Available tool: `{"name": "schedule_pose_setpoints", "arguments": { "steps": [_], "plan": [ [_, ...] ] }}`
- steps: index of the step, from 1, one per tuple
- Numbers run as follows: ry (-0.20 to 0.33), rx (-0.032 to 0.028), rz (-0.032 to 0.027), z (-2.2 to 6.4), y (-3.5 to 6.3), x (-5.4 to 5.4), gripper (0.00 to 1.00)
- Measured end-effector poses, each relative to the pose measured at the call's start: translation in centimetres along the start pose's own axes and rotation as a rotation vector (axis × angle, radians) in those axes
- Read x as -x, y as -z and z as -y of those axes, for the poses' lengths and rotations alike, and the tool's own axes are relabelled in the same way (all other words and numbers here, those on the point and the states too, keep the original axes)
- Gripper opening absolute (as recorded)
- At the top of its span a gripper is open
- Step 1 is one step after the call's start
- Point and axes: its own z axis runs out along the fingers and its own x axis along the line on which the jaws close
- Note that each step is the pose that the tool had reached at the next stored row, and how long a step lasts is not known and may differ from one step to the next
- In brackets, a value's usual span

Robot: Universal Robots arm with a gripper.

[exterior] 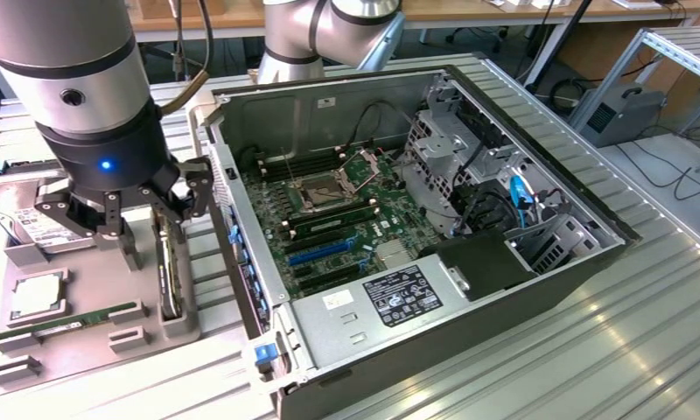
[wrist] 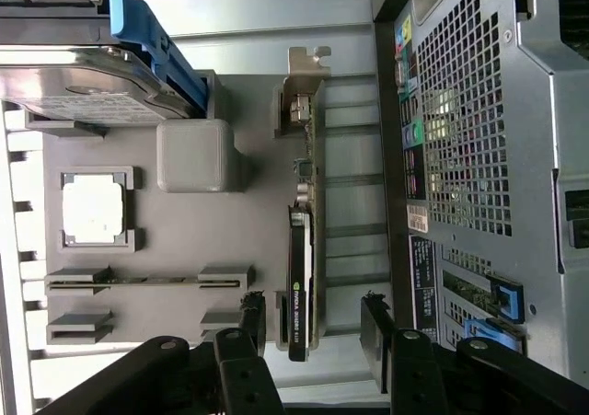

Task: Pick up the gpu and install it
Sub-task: 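Pick up the gpu and move the gpu toward the slot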

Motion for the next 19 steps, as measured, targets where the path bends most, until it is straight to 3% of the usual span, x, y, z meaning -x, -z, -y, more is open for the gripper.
{"name": "schedule_pose_setpoints", "arguments": {
  "steps": [19],
  "plan": [
    [0.000,-0.0007,0.0001,0.07,-1.64,0.0,0.54]
  ]
}}
